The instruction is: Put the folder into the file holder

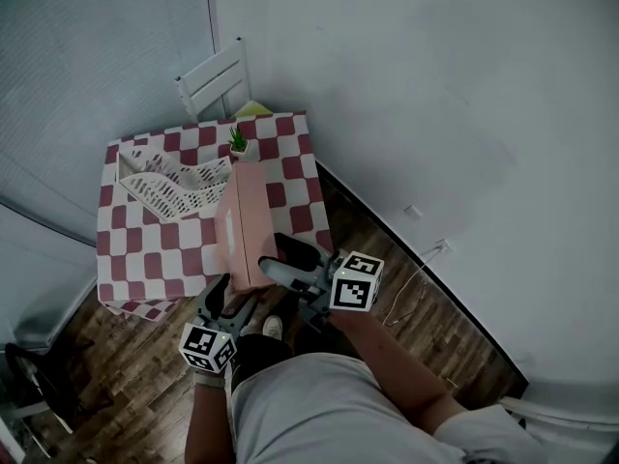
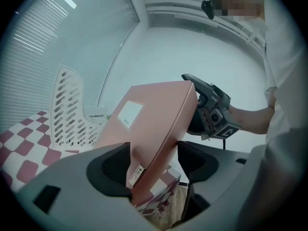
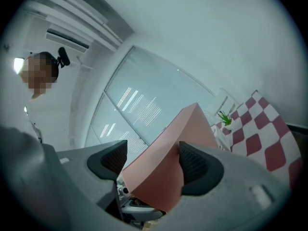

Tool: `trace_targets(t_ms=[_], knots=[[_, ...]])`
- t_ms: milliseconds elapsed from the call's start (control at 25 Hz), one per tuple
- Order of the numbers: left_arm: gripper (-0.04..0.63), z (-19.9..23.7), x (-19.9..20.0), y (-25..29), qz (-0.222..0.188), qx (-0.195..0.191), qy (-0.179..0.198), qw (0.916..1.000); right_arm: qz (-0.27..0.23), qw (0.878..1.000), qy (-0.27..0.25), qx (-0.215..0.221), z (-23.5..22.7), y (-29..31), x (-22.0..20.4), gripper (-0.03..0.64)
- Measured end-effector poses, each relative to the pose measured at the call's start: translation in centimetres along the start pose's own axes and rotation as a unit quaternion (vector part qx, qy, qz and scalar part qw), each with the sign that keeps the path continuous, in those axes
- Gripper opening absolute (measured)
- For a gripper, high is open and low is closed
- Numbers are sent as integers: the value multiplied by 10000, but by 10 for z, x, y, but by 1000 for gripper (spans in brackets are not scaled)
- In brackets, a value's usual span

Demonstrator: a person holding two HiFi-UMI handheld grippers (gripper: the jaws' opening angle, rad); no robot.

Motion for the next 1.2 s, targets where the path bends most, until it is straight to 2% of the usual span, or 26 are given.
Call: trace_targets(t_ms=[320,440,560,800,960,1200], knots=[[278,5,4,-7,-373,8,-609,9974,490,9913,-1210,180,24,24,-26,384],[278,3,6,-5,-539,-75,-955,9939,760,9845,-1575,103,24,26,-38,393],[278,1,6,-4,-643,-92,-1065,9922,843,9795,-1826,-86,20,24,-45,393],[264,-3,5,-1,-639,-198,-938,9933,898,9676,-2282,-601,4,19,-59,393],[261,-5,2,1,-566,-252,-760,9952,829,9644,-2330,-938,-7,19,-68,393],[262,-1,-6,-3,-321,-198,-659,9971,824,9610,-2435,-1018,-12,17,-69,393]])
Point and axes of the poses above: the fingertips, and each gripper's own axes: y forward along the fingers, z to its left, x out of its top, the point moved 1 cm from there along -y, backward along the fingers, and after that the axes turned 5 degrees about x, right-handed, at the moved point
